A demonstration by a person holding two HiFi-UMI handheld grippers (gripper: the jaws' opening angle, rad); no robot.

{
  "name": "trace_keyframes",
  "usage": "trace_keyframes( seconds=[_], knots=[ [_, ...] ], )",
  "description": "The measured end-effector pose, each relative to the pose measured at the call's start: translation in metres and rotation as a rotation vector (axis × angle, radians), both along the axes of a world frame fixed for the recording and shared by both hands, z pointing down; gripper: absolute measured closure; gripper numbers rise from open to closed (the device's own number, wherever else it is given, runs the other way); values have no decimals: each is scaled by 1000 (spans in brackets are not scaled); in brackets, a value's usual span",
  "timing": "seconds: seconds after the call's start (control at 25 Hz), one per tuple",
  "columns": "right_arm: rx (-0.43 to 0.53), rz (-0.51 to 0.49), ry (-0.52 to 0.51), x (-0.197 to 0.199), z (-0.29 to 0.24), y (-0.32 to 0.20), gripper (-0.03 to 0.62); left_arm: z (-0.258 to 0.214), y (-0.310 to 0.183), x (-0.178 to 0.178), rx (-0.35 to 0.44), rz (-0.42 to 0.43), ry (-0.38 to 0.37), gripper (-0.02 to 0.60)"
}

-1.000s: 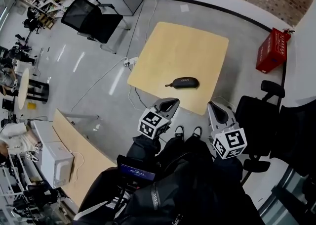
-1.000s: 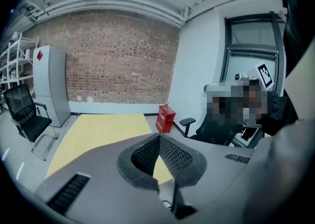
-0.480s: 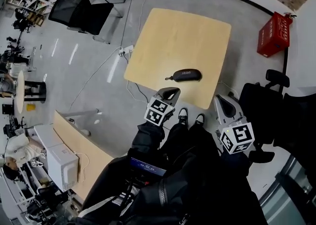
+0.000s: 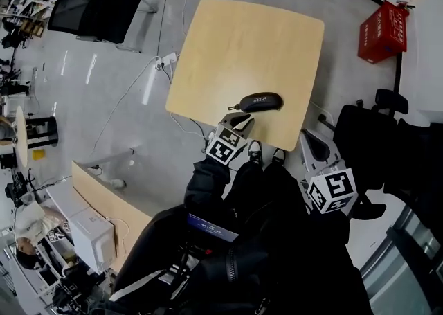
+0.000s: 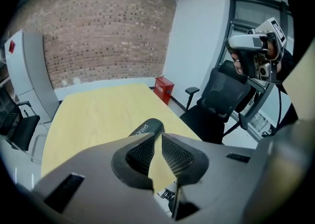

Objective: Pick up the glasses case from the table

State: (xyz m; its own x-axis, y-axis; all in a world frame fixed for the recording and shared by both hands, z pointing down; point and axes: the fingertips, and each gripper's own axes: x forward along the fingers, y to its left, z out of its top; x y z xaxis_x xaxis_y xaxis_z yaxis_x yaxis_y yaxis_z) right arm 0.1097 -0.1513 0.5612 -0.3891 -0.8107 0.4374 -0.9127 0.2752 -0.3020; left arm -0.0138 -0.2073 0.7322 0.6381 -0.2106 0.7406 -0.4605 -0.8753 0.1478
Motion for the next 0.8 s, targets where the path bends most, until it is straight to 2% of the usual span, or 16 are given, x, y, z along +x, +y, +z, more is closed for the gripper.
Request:
trace_keyframes(
  seconds=[0.28, 0.48, 0.6, 0.68, 0.8],
  knots=[
    [-51, 24, 8, 3, 17, -8, 588, 31, -15, 5, -16, 74, -61, 486],
    [-84, 43, 15, 5, 25, -12, 588, 47, -30, 11, 8, 140, -101, 398],
    [-99, 66, 7, 10, 31, -13, 588, 59, -35, 18, 22, 201, -129, 319],
    [-108, 71, 10, 12, 36, -14, 588, 71, -37, 20, 27, 243, -157, 266],
    [-117, 74, 7, 10, 42, -15, 588, 90, -39, 19, 28, 307, -210, 220]
  ],
)
